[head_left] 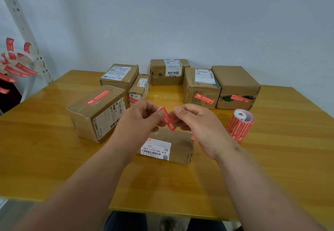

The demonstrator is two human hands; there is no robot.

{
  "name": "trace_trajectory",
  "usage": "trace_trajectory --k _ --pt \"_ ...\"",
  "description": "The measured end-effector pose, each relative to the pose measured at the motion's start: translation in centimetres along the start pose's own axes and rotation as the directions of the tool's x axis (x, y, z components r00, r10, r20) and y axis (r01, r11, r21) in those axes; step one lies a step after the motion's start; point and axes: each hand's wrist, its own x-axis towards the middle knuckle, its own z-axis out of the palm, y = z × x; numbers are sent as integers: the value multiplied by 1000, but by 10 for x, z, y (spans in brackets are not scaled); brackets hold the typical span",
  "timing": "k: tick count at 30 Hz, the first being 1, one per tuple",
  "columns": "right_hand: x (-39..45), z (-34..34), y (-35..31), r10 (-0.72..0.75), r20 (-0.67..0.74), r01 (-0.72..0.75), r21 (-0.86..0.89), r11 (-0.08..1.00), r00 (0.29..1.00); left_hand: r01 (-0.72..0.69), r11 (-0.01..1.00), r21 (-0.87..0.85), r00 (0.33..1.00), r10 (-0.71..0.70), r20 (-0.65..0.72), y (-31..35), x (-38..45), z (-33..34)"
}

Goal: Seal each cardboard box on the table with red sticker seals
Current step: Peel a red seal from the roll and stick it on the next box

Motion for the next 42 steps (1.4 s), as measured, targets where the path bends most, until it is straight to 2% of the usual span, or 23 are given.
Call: trace_trajectory --k 2,4,9,12,15,18,22,25,28,42 --pt "2 0 1 25 -97 -28 -31 999 995 87 980 -179 996 -86 17 -1 2 -2" --pt "2 1 2 52 -108 -59 -61 996 993 147 939 -310 989 -146 28 -2 4 -3" --pt "1 4 4 75 -76 -82 -91 993 994 183 920 -346 982 -188 20 -4 6 -4" --pt "3 2 5 63 -81 -69 -70 995 995 153 965 -211 984 -168 -52 -6 5 -6" --pt "4 2 6 57 -80 -66 -116 991 995 71 986 153 984 -44 -172 -11 5 -9" --pt "6 4 8 38 -88 -56 -211 976 995 13 884 468 991 51 -124 -16 7 -11" --pt "8 13 14 28 -64 -54 -441 896 998 -14 764 645 995 76 -68 -26 10 -10" --pt "11 20 15 29 -67 -65 -622 781 997 -14 725 689 995 80 -64 -32 11 -7" --pt "13 24 14 21 -73 -67 -704 707 997 -19 703 711 994 91 -64 -35 11 -5" --pt "20 32 19 8 -77 -66 -784 617 997 -57 675 736 989 140 -52 -43 12 -2"
